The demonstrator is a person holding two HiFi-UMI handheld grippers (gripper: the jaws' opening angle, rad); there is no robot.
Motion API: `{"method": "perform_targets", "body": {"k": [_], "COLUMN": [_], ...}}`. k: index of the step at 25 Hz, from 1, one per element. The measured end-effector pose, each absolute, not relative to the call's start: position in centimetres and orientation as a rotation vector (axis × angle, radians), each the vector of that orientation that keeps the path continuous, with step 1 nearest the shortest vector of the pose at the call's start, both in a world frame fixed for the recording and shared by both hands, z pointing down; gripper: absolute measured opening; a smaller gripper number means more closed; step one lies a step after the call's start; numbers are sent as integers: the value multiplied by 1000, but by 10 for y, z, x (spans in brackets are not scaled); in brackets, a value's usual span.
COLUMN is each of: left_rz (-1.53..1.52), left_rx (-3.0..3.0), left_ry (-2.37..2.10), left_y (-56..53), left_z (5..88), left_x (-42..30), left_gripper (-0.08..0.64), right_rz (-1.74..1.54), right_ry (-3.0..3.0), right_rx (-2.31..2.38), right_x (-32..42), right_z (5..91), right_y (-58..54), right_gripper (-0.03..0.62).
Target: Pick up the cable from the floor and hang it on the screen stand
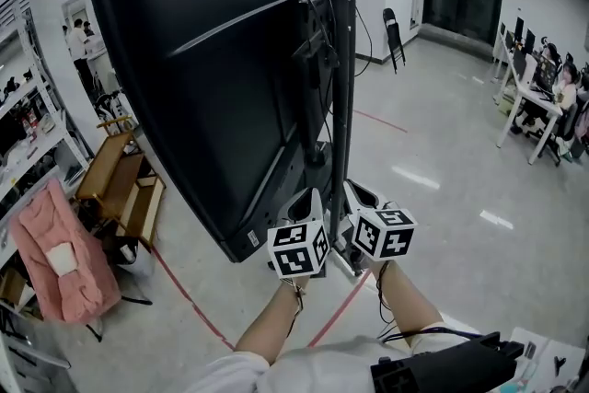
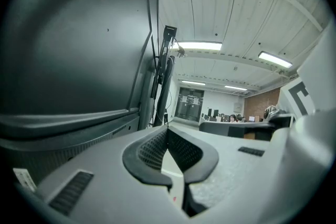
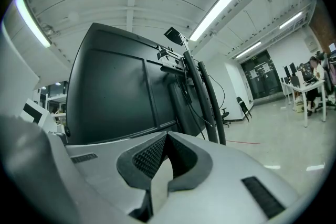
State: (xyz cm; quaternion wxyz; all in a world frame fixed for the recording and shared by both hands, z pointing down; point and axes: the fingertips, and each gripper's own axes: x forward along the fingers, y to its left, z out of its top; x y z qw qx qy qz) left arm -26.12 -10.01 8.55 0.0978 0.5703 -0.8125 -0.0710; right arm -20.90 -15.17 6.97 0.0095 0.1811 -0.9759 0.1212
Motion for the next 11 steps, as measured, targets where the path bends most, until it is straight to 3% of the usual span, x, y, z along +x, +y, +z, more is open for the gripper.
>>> {"method": "perform_targets", "body": {"k": [11], "left_rz": [-195], "left_rx": [1684], "left_ry": [-2406], "left_y": [-106], "left_z": [85], "left_x": [-249], "left_gripper": [5], "right_rz": [381], "right_ry": [-3057], "right_rx": [561], "right_x": [-198], "right_z": [67], "right_y": [-156], "right_gripper": [17]}}
